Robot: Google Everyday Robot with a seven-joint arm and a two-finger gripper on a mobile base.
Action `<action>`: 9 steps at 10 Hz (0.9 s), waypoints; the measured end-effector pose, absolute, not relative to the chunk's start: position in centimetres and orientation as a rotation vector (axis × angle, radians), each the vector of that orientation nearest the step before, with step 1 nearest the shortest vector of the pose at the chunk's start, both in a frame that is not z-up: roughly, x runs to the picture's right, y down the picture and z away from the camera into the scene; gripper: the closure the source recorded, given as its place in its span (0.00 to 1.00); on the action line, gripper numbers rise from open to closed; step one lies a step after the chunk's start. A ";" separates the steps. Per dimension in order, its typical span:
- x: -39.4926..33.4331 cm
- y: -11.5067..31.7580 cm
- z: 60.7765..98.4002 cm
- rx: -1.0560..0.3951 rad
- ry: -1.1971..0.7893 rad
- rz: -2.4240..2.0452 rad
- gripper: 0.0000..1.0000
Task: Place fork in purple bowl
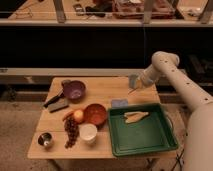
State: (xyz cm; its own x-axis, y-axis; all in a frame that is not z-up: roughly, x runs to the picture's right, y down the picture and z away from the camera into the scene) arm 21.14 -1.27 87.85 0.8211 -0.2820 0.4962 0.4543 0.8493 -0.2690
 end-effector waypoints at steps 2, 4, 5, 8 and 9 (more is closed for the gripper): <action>18.4 -1.9 88.2 -0.351 -0.564 -0.449 0.82; 17.6 -2.9 88.7 -0.321 -0.629 -0.467 0.82; 16.9 -4.1 89.3 -0.294 -0.663 -0.482 0.82; 12.3 -7.8 90.1 -0.229 -0.736 -0.553 0.82; 11.0 -8.9 90.3 -0.211 -0.753 -0.572 0.82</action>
